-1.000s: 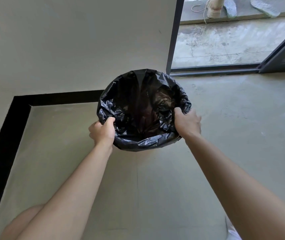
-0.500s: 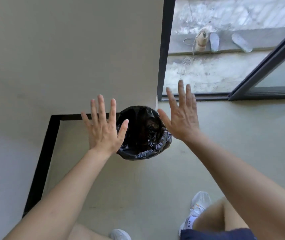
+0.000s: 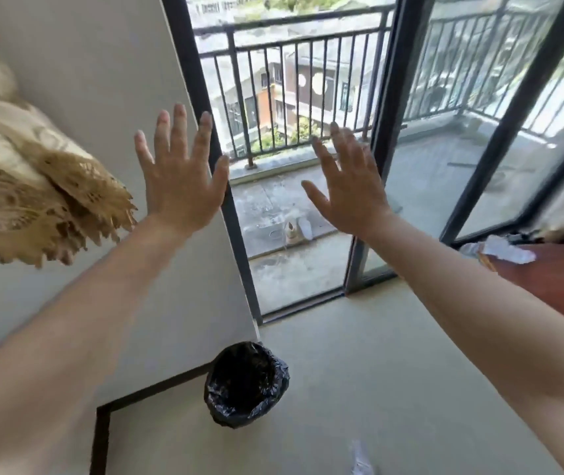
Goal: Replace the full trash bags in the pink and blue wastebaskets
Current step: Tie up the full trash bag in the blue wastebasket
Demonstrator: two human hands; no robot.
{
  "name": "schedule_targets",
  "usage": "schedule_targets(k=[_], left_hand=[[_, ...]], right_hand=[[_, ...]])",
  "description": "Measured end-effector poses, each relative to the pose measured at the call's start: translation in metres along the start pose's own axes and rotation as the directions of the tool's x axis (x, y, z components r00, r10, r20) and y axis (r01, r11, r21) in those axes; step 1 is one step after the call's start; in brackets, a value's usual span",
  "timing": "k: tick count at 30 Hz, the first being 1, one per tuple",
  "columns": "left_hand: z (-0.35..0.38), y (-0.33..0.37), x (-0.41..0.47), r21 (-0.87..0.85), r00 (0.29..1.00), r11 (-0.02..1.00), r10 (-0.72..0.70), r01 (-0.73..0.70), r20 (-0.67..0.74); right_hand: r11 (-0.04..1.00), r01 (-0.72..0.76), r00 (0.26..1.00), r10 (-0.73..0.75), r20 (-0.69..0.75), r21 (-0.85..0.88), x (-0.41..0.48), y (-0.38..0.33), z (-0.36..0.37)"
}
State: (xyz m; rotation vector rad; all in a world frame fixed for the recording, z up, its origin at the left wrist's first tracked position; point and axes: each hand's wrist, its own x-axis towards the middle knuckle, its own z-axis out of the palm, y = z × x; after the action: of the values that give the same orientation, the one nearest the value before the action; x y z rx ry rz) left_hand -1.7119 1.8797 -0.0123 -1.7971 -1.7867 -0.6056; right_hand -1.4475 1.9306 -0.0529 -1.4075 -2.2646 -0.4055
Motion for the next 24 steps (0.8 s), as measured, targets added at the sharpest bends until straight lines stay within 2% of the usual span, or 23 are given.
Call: schedule_targets(k=[5, 8, 11, 15, 20, 24], left_hand=[[-0.054, 0.052, -0.005, -0.118, 0.958, 0.968, 0.192, -0.221, -0.213], [-0.069, 0.12, -0.02, -0.286, 0.942, 0.905, 0.264, -0.316, -0.208], [-0.11, 0.215, -0.035, -0.433, 0.914, 0.805, 0.349, -0.406, -0.208], [-0.196, 0.348, -0.072, -0.548, 0.82, 0.621, 0.508, -0.56, -0.263], [-0.302, 0.512, -0.144, -0.557, 0.655, 0.386, 0.617, -0.735, -0.437], [-0.389, 0.666, -0.234, -0.615, 0.564, 0.195, 0.664, -0.764, -0.491]], right_hand=[[0.98, -0.187, 0.968, 0.172, -0.181, -0.067, -0.072, 0.024, -0.079], [0.932, -0.332, 0.931, 0.3, -0.206, -0.144, -0.153, 0.043, -0.124], [0.871, -0.41, 0.908, 0.363, -0.208, -0.27, -0.243, 0.075, -0.193], [0.729, -0.573, 0.819, 0.493, -0.293, -0.374, -0.37, 0.119, -0.309], [0.522, -0.731, 0.682, 0.58, -0.446, -0.44, -0.541, 0.157, -0.439], [0.272, -0.819, 0.542, 0.656, -0.525, -0.504, -0.7, 0.176, -0.532]])
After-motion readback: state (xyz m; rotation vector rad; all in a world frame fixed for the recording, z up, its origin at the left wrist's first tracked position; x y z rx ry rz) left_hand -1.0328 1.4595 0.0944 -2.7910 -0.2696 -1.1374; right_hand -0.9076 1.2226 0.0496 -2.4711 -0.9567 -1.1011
